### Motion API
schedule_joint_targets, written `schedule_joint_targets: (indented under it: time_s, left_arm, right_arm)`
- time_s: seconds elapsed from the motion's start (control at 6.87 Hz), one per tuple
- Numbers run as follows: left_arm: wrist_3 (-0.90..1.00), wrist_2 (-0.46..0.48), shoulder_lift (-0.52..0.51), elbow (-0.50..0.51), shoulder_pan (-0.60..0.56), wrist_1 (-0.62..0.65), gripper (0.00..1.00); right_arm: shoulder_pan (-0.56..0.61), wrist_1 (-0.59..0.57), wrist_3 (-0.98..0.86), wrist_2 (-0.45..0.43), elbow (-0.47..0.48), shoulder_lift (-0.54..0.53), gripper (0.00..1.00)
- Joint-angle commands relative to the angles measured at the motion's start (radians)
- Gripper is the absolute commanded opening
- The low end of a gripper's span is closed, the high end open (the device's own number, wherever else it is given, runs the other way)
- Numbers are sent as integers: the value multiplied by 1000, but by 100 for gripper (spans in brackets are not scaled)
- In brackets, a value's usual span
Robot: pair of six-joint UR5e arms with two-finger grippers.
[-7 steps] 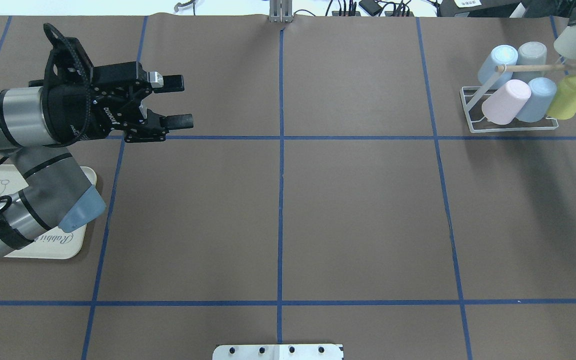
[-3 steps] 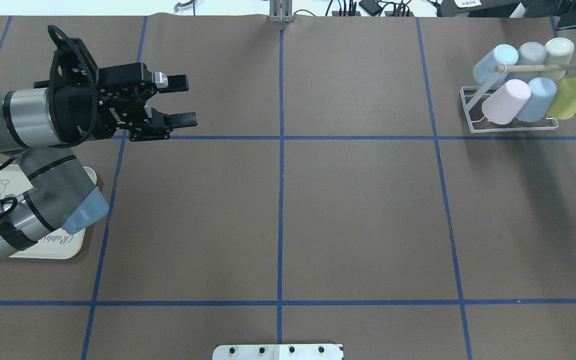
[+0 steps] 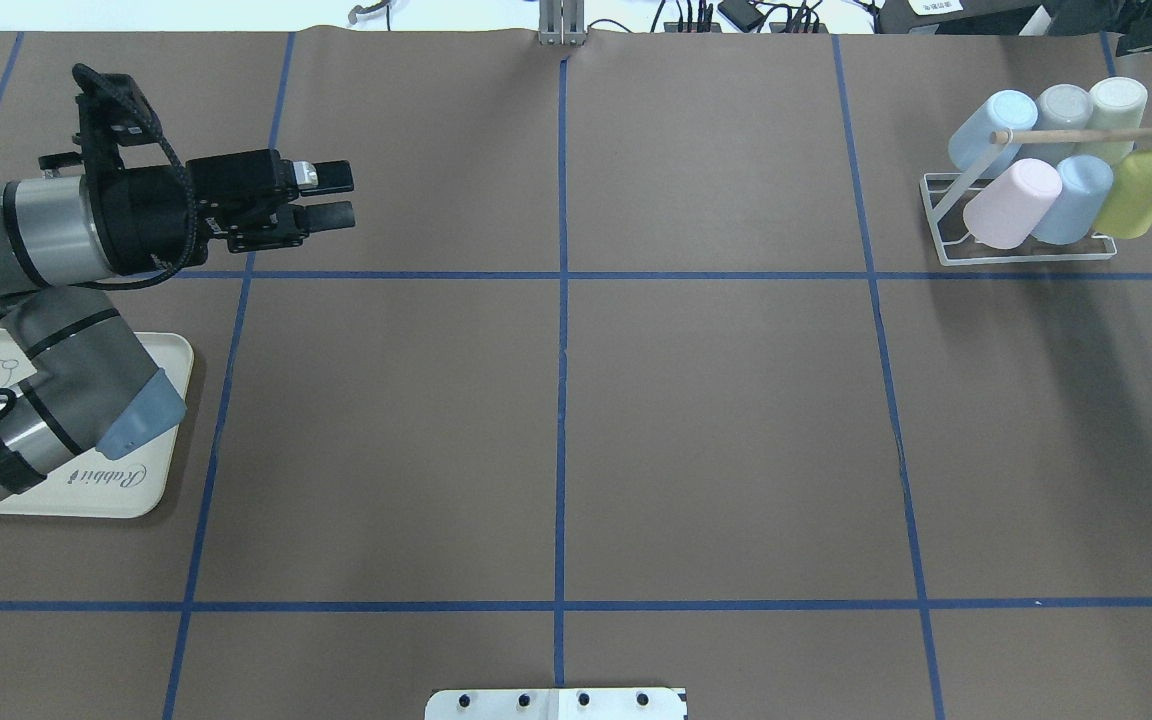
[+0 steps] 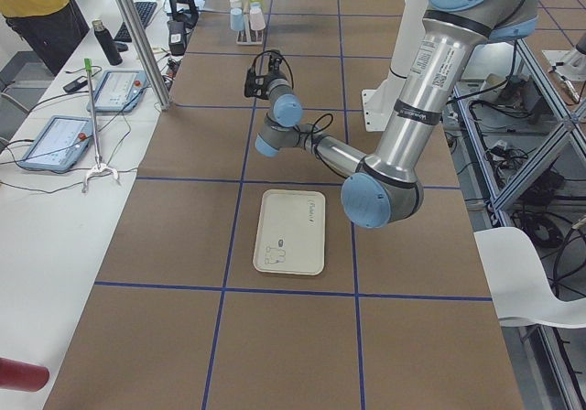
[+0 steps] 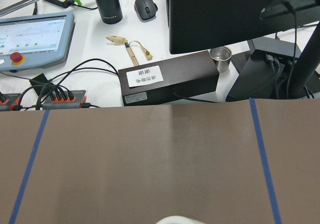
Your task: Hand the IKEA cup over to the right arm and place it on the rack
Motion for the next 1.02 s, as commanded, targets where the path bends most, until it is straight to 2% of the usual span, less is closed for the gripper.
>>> schedule_joint_targets:
  time_s: [0.0, 0.15, 0.44, 0.73, 0.87]
  left_arm:
    - [352, -7, 78, 10, -127, 202, 99]
    - [487, -4, 118, 16, -187, 278, 99]
    - [939, 6, 203, 22, -357, 462, 100]
    - [1375, -5, 227, 15, -517, 766, 99]
    - [1460, -98, 203, 10, -584, 994, 100]
  right_arm:
    - [171, -73, -248, 203, 3, -34, 100]
    - [227, -131, -351, 270, 5, -45, 100]
    - [244, -249, -624, 271, 6, -80, 100]
    - [256, -510, -876, 264, 18, -82, 100]
    - [256, -661, -963, 262, 44, -79, 100]
